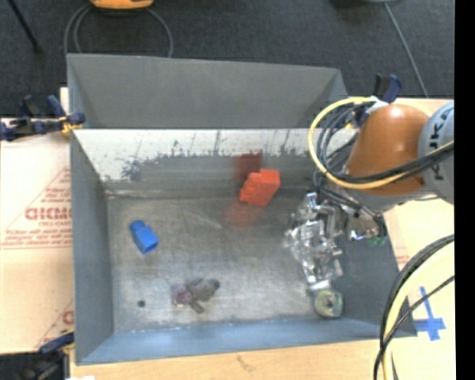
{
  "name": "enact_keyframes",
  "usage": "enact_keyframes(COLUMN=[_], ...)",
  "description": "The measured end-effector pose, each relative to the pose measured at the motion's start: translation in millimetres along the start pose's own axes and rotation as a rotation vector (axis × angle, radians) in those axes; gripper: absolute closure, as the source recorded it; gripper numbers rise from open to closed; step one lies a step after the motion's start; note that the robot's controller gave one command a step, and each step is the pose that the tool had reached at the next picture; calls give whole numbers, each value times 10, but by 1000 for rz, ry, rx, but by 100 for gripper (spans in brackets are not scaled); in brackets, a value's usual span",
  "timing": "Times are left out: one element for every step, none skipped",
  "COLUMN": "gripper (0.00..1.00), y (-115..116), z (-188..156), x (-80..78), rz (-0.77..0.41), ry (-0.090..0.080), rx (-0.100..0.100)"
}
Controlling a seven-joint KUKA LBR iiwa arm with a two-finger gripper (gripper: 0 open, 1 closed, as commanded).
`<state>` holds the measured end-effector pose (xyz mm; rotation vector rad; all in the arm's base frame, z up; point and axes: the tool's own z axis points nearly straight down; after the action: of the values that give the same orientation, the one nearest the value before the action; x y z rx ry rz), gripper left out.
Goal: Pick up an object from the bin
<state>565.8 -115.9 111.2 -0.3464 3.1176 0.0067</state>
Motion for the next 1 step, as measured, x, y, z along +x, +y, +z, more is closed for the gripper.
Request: enact_keyframes(gripper=[0], y=[-62], z=[8], x=[-9], rz=[39], ry=[-1], rx=[0])
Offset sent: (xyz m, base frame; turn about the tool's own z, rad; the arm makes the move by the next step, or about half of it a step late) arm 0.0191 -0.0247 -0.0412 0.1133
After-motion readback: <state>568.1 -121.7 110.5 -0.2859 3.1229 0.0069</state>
